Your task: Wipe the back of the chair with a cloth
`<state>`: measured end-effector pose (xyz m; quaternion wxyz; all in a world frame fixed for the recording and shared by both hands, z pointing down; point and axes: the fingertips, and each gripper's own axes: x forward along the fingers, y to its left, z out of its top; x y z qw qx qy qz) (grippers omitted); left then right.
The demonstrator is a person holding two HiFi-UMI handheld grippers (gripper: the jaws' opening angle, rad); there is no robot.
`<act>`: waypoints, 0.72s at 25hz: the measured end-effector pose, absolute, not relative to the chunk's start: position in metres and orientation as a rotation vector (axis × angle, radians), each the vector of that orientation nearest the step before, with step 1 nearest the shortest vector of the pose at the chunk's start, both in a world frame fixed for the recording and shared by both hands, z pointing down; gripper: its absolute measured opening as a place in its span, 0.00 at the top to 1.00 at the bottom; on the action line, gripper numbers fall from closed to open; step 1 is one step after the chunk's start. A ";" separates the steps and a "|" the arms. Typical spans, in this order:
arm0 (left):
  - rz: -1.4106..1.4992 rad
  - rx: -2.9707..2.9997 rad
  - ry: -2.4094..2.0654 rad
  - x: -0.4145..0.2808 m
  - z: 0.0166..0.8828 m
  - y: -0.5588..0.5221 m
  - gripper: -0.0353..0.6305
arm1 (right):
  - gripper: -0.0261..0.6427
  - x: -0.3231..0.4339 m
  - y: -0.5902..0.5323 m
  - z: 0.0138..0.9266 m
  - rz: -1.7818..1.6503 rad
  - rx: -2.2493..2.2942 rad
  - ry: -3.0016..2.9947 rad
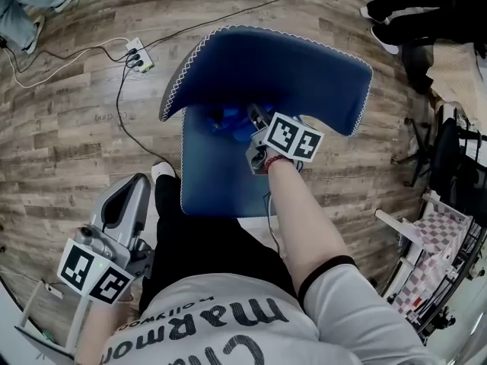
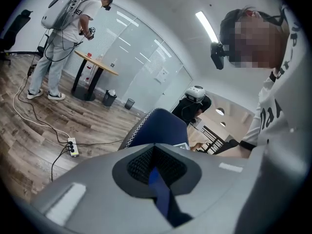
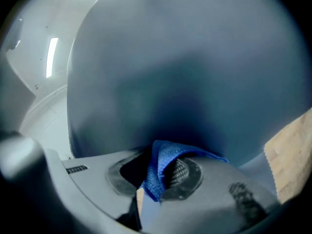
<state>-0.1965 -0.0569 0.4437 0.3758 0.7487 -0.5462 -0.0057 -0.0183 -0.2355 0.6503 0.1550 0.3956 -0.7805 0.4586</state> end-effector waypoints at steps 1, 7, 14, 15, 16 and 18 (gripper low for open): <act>-0.012 1.918 -1.394 -0.194 0.444 -0.059 0.94 | 0.86 -0.009 -0.238 0.651 1.298 1.142 -2.228; 0.009 1.930 -1.362 -0.176 0.449 -0.070 0.94 | 0.86 0.036 -0.248 0.653 1.200 1.161 -2.204; 0.005 1.950 -1.363 -0.152 0.443 -0.082 0.94 | 0.86 0.085 -0.252 0.656 1.190 1.225 -2.171; 0.003 1.950 -1.369 -0.150 0.442 -0.081 0.94 | 0.86 0.094 -0.251 0.656 1.202 1.251 -2.157; -0.001 1.950 -1.374 -0.149 0.440 -0.080 0.94 | 0.86 0.103 -0.251 0.657 1.209 1.282 -2.142; -0.004 1.948 -1.386 -0.151 0.439 -0.077 0.94 | 0.86 0.122 -0.250 0.657 1.224 1.364 -2.106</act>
